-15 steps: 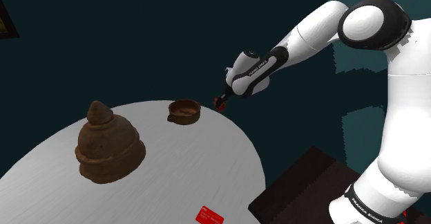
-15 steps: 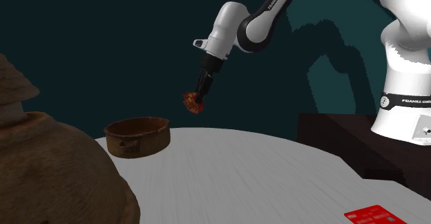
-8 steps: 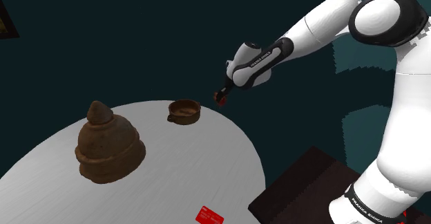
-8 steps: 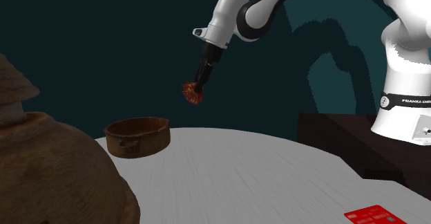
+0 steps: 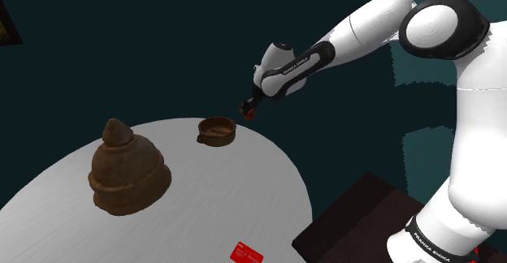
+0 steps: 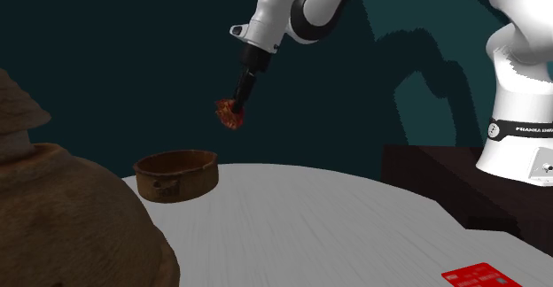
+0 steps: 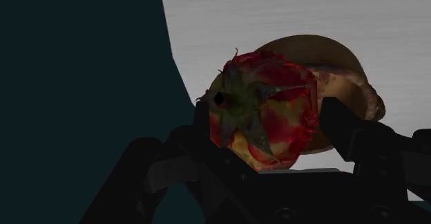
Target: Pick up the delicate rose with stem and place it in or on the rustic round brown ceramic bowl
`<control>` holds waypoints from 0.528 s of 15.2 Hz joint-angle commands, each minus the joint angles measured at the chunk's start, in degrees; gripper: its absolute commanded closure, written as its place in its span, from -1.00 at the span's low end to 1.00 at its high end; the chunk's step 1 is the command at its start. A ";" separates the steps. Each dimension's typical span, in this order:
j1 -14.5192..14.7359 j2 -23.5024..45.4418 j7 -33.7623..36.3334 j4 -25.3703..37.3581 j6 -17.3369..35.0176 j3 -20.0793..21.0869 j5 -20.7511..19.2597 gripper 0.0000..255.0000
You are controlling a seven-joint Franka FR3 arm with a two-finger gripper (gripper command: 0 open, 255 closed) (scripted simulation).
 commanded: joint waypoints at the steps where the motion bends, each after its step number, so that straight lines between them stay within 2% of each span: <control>1: 2.21 2.54 2.26 4.33 -1.77 -0.68 -1.07 1.00; 8: 9.38 14.05 8.16 24.52 -10.63 -2.26 -3.32 1.00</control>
